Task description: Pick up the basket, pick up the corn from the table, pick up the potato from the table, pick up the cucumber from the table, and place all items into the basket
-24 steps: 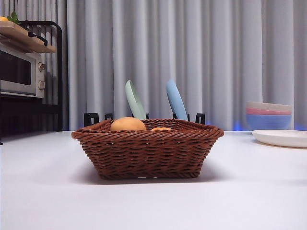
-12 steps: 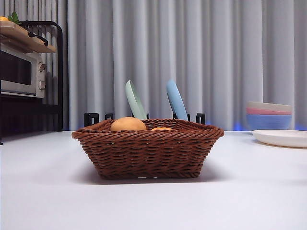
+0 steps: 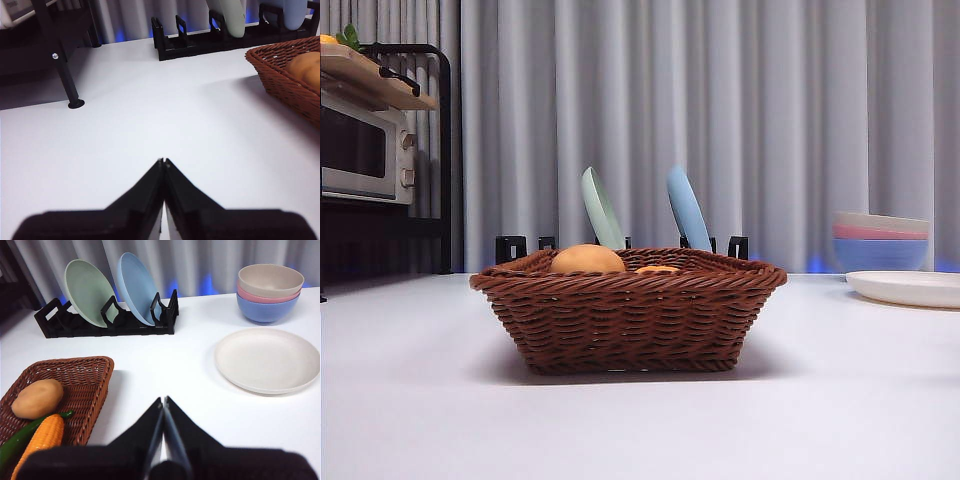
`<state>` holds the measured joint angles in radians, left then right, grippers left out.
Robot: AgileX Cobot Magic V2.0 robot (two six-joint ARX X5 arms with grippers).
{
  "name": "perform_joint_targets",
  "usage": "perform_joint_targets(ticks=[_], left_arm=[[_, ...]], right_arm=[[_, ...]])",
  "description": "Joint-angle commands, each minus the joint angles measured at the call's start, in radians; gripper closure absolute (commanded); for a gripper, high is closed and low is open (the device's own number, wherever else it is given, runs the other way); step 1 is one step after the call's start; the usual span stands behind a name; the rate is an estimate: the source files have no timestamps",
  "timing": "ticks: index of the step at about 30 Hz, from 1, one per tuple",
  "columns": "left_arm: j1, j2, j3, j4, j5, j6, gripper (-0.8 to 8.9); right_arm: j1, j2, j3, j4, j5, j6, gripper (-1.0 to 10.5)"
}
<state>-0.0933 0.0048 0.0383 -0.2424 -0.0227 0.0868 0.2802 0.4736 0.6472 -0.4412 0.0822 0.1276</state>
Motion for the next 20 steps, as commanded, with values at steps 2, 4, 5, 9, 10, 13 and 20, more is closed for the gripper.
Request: perform_joint_targets(ticks=[2, 4, 5, 9, 10, 13, 20], left_arm=[[0.003, -0.003, -0.014, 0.002, 0.0, 0.003, 8.16], [0.003, -0.003, -0.014, 0.002, 0.0, 0.003, 8.16], [0.003, -0.003, -0.014, 0.002, 0.0, 0.003, 8.16], [0.003, -0.003, -0.014, 0.002, 0.0, 0.003, 8.16], [0.003, -0.003, -0.014, 0.002, 0.0, 0.003, 8.16], [0.003, -0.003, -0.014, 0.002, 0.001, 0.003, 8.16], [0.003, -0.003, -0.014, 0.002, 0.0, 0.003, 8.16]], right_arm=[[0.002, -0.001, -0.005, 0.005, 0.003, 0.01, 9.5], [0.002, -0.001, -0.005, 0.005, 0.003, 0.01, 9.5], [0.002, -0.001, -0.005, 0.005, 0.003, 0.01, 9.5], [0.002, -0.001, -0.005, 0.005, 0.005, -0.035, 9.5], [0.002, -0.001, -0.005, 0.006, 0.004, -0.066, 9.5], [0.002, -0.026, -0.011, -0.013, -0.003, -0.102, 9.5], [-0.102, -0.248, -0.219, 0.106, -0.146, -0.167, 9.5]])
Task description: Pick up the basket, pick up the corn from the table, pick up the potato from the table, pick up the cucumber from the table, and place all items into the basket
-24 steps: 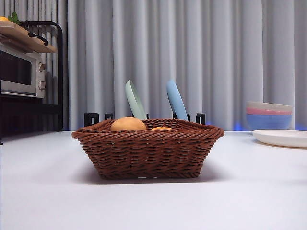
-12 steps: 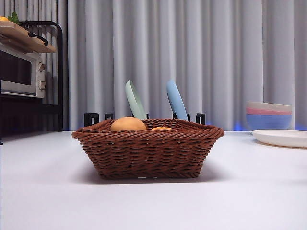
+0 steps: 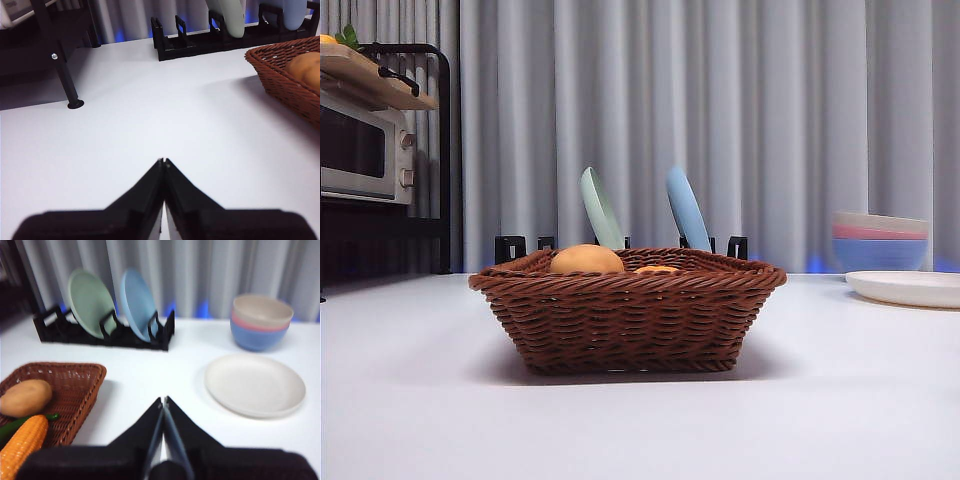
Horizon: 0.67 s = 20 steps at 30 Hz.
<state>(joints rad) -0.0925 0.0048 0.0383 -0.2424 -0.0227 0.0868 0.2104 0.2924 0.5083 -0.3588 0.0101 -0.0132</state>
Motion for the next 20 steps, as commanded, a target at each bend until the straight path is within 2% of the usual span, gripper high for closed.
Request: perform_joint_targets(ticks=[1, 8, 14, 20], left_arm=[[0.002, -0.003, -0.014, 0.002, 0.0, 0.003, 8.16], [0.002, -0.003, -0.014, 0.002, 0.0, 0.003, 8.16], [0.002, -0.003, -0.014, 0.002, 0.0, 0.003, 8.16], [0.003, -0.003, -0.014, 0.002, 0.0, 0.003, 8.16]], right_arm=[[-0.051, -0.109, -0.121, 0.032, -0.099, -0.026, 9.5], [-0.117, -0.285, -0.344, 0.077, -0.121, -0.041, 9.5], [-0.117, -0.291, -0.47, 0.251, -0.131, -0.04, 9.5], [-0.117, -0.291, -0.502, 0.24, -0.142, -0.048, 9.5]])
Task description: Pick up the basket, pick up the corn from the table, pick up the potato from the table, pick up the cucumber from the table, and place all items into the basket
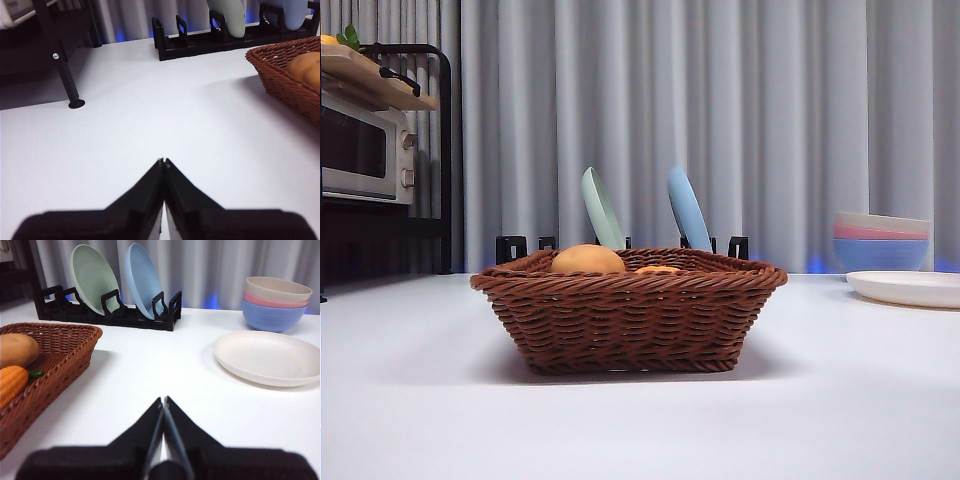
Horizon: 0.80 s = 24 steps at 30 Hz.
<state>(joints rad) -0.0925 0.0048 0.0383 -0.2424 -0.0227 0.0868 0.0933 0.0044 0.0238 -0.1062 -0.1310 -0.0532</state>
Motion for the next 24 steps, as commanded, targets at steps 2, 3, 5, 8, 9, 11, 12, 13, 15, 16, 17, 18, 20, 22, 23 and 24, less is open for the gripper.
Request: perform_joint_targets(ticks=[2, 3, 5, 8, 9, 11, 12, 13, 15, 16, 17, 18, 20, 22, 23, 24], left_arm=[[0.002, -0.003, -0.014, 0.002, 0.0, 0.003, 8.16], [0.002, -0.003, -0.014, 0.002, 0.0, 0.003, 8.16], [0.002, -0.003, -0.014, 0.002, 0.0, 0.003, 8.16], [0.002, -0.003, -0.014, 0.002, 0.0, 0.003, 8.16], [0.002, -0.003, -0.014, 0.002, 0.0, 0.003, 8.16], [0.002, -0.003, -0.014, 0.002, 0.0, 0.003, 8.16], [0.002, -0.003, -0.014, 0.002, 0.0, 0.003, 8.16], [0.003, -0.003, -0.014, 0.002, 0.0, 0.003, 8.16], [0.002, -0.003, -0.014, 0.002, 0.0, 0.003, 8.16], [0.002, -0.003, -0.014, 0.002, 0.0, 0.003, 8.16], [0.002, -0.003, -0.014, 0.002, 0.0, 0.003, 8.16], [0.003, -0.003, -0.014, 0.002, 0.0, 0.003, 8.16], [0.002, -0.003, -0.014, 0.002, 0.0, 0.003, 8.16], [0.003, -0.003, -0.014, 0.002, 0.0, 0.003, 8.16], [0.002, -0.003, -0.014, 0.002, 0.0, 0.003, 8.16], [0.002, -0.003, -0.014, 0.002, 0.0, 0.003, 8.16]], right_arm=[[0.0, -0.003, -0.018, -0.037, -0.002, -0.008, 9.5], [0.0, -0.003, -0.018, -0.042, -0.002, -0.007, 9.5], [0.0, -0.003, -0.018, -0.043, -0.001, 0.016, 9.5], [0.0, -0.002, -0.018, -0.056, 0.002, 0.035, 9.5], [0.0, 0.001, -0.018, -0.056, 0.002, 0.035, 9.5], [0.0, 0.002, -0.018, -0.056, 0.003, 0.036, 9.5], [0.0, 0.002, -0.018, -0.056, 0.003, 0.036, 9.5], [0.0, 0.002, -0.018, -0.056, 0.002, 0.036, 9.5], [0.0, 0.002, -0.018, -0.056, 0.003, 0.035, 9.5], [0.0, 0.002, -0.018, -0.056, 0.003, 0.036, 9.5], [0.0, 0.002, -0.018, -0.056, 0.003, 0.036, 9.5], [0.0, 0.002, -0.018, -0.056, 0.003, 0.036, 9.5], [0.0, 0.002, -0.018, -0.056, 0.003, 0.035, 9.5], [0.0, 0.002, -0.018, -0.056, 0.003, 0.036, 9.5], [0.0, 0.002, -0.018, -0.056, 0.003, 0.036, 9.5], [0.0, 0.002, -0.018, -0.056, 0.003, 0.036, 9.5]])
